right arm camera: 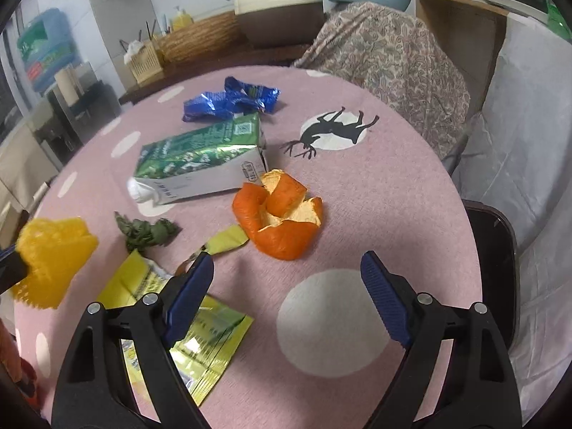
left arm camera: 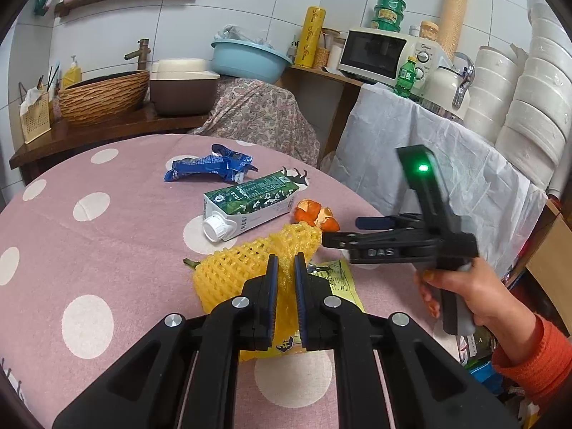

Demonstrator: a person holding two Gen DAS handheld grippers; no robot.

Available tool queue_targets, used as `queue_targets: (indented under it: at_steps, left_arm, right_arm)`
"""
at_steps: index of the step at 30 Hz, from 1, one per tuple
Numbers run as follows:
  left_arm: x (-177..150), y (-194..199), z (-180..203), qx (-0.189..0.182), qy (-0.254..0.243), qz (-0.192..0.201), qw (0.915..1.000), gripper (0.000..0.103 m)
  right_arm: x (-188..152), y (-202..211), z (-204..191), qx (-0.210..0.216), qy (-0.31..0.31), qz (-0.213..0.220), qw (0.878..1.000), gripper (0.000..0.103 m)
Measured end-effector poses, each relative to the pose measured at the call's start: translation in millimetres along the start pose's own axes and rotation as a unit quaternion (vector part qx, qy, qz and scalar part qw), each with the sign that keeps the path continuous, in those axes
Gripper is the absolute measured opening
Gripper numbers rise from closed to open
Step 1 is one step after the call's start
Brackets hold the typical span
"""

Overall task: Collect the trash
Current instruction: 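Grasp the orange peel with the right gripper while the left gripper holds the yellow net, then carry the yellow net and orange peel to the bin with both grippers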

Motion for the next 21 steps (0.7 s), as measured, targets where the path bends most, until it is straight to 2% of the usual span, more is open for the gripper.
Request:
queue_targets:
  at_steps: [13,15,17,21]
  left_arm:
    - [-2.7,-5.4,-2.1,-0.006,0.006,-0.004,1.0000,0.010]
    - [-2.6,-5.4,-2.5,-0.005,0.007,-0.004,1.0000,0.010]
    - [-2.8,-6.4,-3.2,-0.004,0.007,-0.006,0.9999,0.010]
    - [-2.6,-7.8,-2.1,-0.005,0.007,-0.007,0.9999,0.010]
  right_arm:
    - [19.4,-26.1,-18.6,-0.023,0.031,-0.009,0.999,0.057]
    - [21.4,-25.1,-18.8,-0.025,0.030,-0.002,0.999,0.049]
    - [22.3,-20.8,-19.5,-0.018,0.029,0.004,0.999,0.035]
    - [19.8,-12.6,-15.4,-0.022,0.031,0.018,0.999,0.026]
Point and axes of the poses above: each gripper's, at about its wrist camera, not at the fingertips, and y roughly against the way its jaws point, z to its right, x to its top, the point moved 9 cm from there along -y, roughly the way its jaws point, and after that the axes turned 15 degrees about -x, right-handed, at the moved point
